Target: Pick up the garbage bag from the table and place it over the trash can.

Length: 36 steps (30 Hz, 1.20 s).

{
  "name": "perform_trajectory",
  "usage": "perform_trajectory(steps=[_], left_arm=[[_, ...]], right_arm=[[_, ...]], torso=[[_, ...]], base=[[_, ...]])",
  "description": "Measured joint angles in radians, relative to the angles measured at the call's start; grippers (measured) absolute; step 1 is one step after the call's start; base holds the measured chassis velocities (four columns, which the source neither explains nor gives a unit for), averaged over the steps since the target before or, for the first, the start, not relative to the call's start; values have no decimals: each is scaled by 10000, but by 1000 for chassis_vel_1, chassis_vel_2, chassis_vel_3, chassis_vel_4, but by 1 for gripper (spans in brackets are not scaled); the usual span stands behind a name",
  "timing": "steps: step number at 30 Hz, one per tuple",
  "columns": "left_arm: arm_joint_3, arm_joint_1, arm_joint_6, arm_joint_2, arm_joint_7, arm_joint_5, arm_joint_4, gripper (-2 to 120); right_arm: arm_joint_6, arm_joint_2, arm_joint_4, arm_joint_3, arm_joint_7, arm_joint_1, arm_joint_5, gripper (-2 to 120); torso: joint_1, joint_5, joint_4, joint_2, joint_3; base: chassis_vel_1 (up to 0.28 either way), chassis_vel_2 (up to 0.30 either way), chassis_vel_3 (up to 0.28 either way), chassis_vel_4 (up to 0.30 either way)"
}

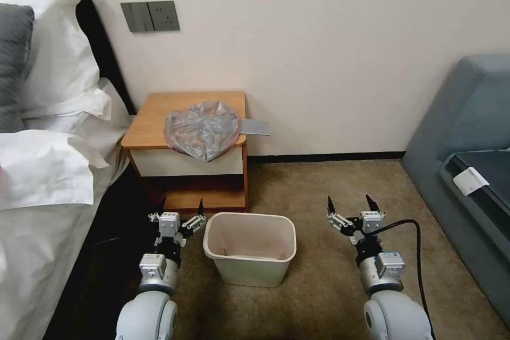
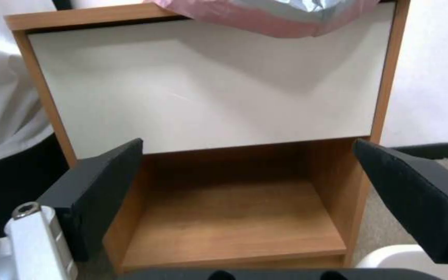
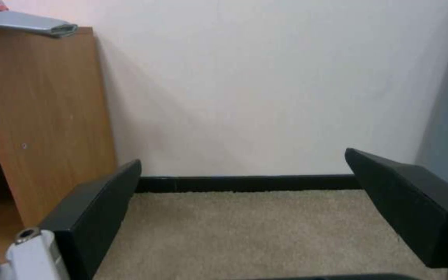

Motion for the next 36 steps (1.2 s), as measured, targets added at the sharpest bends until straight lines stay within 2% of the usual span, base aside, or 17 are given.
perform_trajectory(steps=[30,33,36], left_arm=[[0,2,0,0,0,0,-3,100],[-17,53,26,0,-5,-5,-94,100],[-144,369,215,-9,-60,-180,-636,100]], right_arm=[[-3,1,12,0,0,-7,1,100],[-81,58,342,-26,-6,-159,-10,100],[-311,232,1228,-139,-76,-580,-69,100]], torso=[[0,0,0,0,0],[0,0,0,0,0],[0,0,-1,0,0]], base=[[0,0,0,0],[0,0,0,0],[0,0,0,0]])
